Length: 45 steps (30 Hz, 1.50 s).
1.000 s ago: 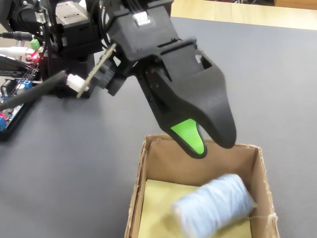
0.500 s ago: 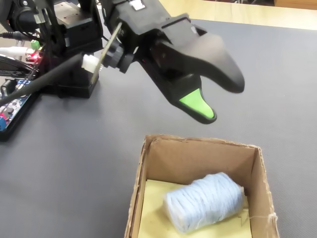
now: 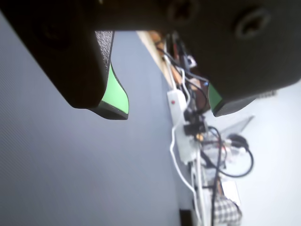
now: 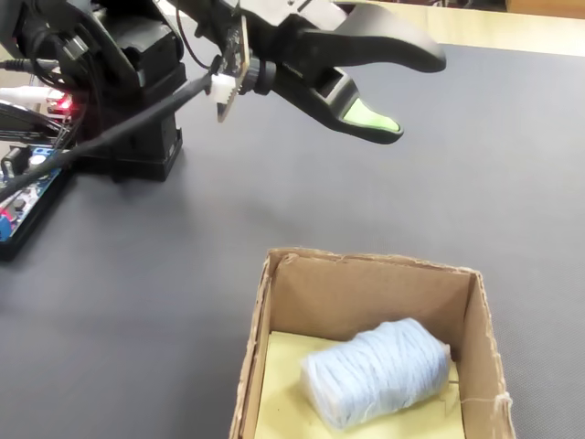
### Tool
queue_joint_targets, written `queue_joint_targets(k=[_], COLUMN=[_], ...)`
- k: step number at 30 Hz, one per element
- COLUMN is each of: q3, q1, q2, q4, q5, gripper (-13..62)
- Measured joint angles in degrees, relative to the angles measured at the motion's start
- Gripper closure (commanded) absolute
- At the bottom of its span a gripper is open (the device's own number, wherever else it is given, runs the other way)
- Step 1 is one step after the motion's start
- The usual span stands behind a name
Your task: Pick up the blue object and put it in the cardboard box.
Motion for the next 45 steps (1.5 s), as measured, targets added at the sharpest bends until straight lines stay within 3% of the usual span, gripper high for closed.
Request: queue_joint_targets(k=[17,45], q3=[16.17,17.84], q1=[-6.5,-6.24], q2=[0.62,0.62], q4=[-2.72,4.13], q5=[0.0,0.44], gripper=[15.4,15.4])
